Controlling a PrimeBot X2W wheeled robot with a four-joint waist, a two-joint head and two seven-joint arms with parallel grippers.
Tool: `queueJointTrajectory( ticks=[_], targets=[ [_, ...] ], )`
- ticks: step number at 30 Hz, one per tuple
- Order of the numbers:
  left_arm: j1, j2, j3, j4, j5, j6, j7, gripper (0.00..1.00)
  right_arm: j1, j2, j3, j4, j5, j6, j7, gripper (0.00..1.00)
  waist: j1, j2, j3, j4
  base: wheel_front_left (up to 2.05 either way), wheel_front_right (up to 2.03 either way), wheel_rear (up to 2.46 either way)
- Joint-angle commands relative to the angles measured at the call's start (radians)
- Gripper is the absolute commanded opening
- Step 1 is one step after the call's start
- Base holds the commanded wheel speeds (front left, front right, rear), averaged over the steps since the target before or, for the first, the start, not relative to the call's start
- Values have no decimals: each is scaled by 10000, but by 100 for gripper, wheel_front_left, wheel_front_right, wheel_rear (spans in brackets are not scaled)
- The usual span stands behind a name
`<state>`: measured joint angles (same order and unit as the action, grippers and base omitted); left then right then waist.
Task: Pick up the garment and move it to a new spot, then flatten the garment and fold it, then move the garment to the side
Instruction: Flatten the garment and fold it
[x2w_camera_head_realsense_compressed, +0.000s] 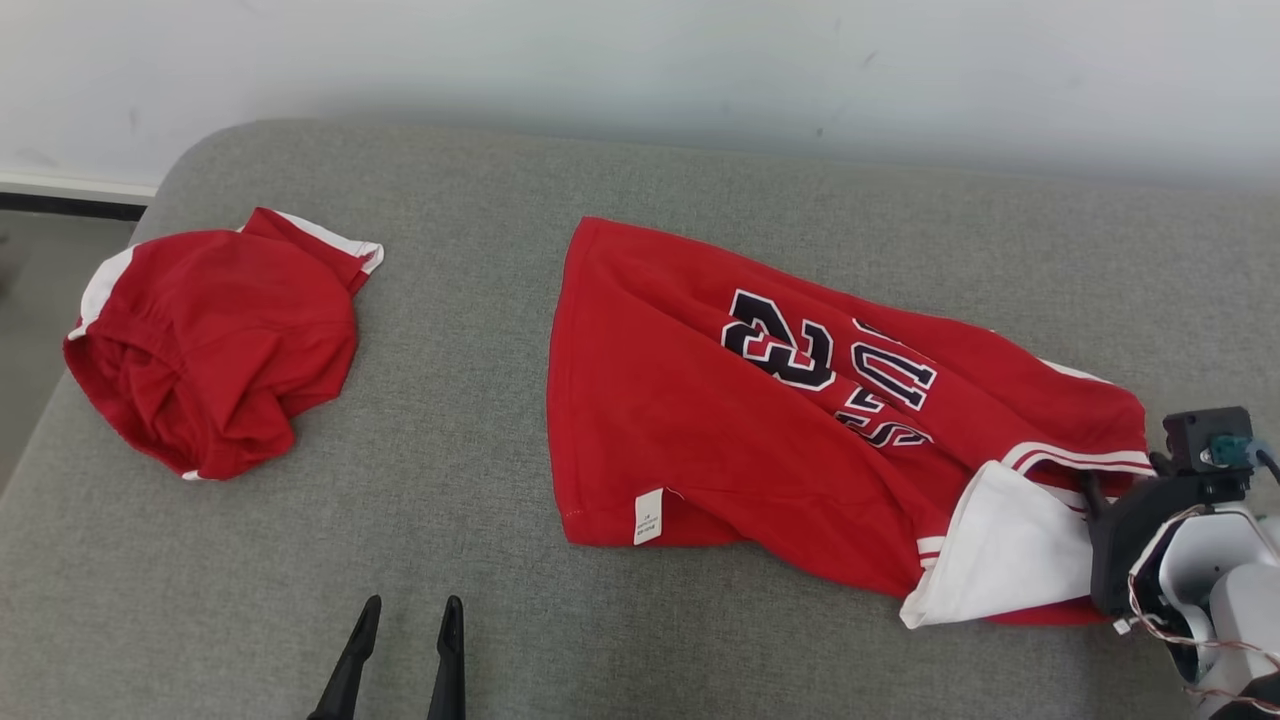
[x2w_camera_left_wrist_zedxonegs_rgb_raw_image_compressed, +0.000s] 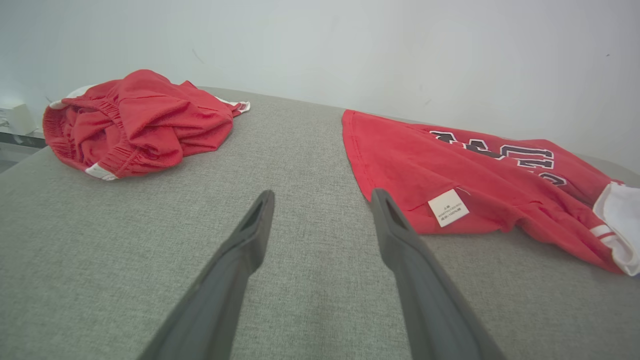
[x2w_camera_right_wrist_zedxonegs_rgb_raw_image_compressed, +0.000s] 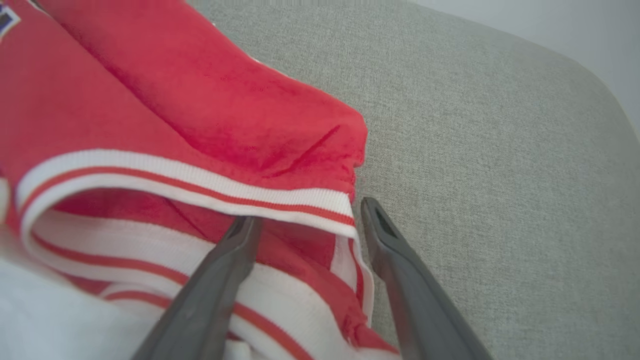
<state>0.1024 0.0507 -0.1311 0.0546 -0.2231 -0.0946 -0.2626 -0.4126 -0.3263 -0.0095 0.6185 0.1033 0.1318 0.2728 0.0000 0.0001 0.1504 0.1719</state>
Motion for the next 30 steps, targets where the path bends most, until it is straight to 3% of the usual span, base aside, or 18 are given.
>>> queueJointTrajectory(
  ticks=[1,2,4,15,23,25,30],
  targets=[
    [-126,-7,-8,-27,31,-9,-33,100,-135,57,-73,-33,-86,-23,32,100,0,-1,84,11,0,0,0],
    [-152,-7,-20,-19,44,-22,-33,100,-174,49,-146,0,-119,-23,63,92,0,-1,116,35,0,0,0],
    [-173,-7,-30,25,58,-48,-33,100,-290,46,-288,86,-191,-23,64,0,0,-1,165,93,0,0,0],
    [-255,-9,38,-6,123,-78,-33,100,-1592,275,-2437,319,-979,-23,-649,0,0,-1,524,434,0,0,0],
    [-451,-7,-133,-53,176,-175,-33,100,-3031,835,-5154,990,-2489,-23,-1056,0,0,-1,967,848,0,0,0],
    [-485,-9,-166,-52,167,-156,-33,100,-3229,918,-5465,1180,-2829,-23,-1094,100,0,-1,1037,920,0,0,0],
    [-502,-9,-156,24,107,-79,-33,100,-3294,1034,-6031,1648,-3434,-23,-915,100,0,-1,920,949,0,0,0]
  ],
)
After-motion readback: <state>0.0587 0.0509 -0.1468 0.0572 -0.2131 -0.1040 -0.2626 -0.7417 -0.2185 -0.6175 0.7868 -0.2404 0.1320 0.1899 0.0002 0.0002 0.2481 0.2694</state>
